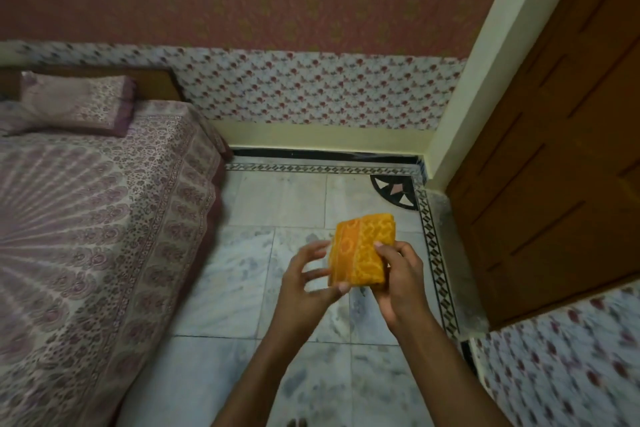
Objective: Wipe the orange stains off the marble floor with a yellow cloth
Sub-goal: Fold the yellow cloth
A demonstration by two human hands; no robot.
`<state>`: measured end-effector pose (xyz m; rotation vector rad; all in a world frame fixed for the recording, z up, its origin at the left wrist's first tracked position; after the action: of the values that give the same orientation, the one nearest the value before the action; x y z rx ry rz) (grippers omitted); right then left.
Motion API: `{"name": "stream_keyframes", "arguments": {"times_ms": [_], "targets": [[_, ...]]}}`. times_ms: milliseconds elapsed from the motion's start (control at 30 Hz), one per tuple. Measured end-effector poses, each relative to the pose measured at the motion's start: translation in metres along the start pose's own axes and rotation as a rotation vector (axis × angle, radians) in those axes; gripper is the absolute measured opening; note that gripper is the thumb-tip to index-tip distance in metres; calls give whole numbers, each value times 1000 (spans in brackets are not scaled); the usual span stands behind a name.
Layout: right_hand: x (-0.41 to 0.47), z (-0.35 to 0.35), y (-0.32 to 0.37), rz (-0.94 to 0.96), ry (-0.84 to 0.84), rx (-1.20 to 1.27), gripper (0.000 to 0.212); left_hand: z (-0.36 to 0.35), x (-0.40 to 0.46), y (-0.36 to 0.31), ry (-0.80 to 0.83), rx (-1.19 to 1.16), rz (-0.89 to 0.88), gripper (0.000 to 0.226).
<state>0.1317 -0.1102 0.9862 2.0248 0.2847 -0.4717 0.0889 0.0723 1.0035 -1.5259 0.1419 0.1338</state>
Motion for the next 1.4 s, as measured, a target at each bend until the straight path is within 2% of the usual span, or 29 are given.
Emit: {"name": "stream_keyframes", "arguments": {"times_ms": [67,133,200,300,433,500,567,700,800,867,967,1033,1167,1233,1300,1367,1400], "targets": [[-13,-1,6,12,7,-8,6,-16,-12,-24,74,299,-166,54],[-20,-3,10,18,19,-33,8,-24,-22,-40,56,455,-291,46],[-26,-2,17,37,40,-52,13,-26,-26,-50,11,528,-349,39],[-37,-4,31,63,107,-77,27,-30,-23,-58,13,577,-341,27],[-46,-9,44,72,246,-70,29,-45,-22,-90,64,707,-415,26],[-49,-10,49,72,321,-76,37,-51,-21,-115,61,760,-433,26],[-53,-12,56,120,361,-203,41,-56,-17,-144,41,859,-457,32],[-59,-16,70,261,327,-533,48,-74,-4,-199,63,1139,-520,29],[-55,-16,79,305,315,-645,33,-87,14,-226,88,1320,-542,30],[-52,-21,77,245,346,-638,18,-90,30,-233,149,1374,-507,31],[-50,-28,64,91,399,-600,20,-90,54,-222,270,1339,-474,30],[-49,-36,48,-37,451,-457,28,-87,65,-206,336,1340,-480,28],[-42,-49,21,-145,406,-214,39,-59,86,-166,385,1244,-424,25],[-38,-52,11,-147,346,-189,46,-19,89,-148,252,934,-389,24],[-34,-51,4,-142,247,-200,42,45,83,-115,-16,526,-263,20],[-31,-57,-2,-133,194,-230,38,96,65,-58,-204,270,-7,30],[-30,-63,-7,-137,191,-236,35,106,54,-23,-196,173,170,41]]}}
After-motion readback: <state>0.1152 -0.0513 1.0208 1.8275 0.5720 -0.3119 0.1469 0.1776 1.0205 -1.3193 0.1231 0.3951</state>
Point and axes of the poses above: each hand's wrist, its own x-axis towards the middle knuckle, its own z-axis out of the back of the hand, y = z × x, the point moved 10 cm from there along x, towards the middle knuckle, and after that the axes turned 8 degrees about y, right-handed, at the moved point
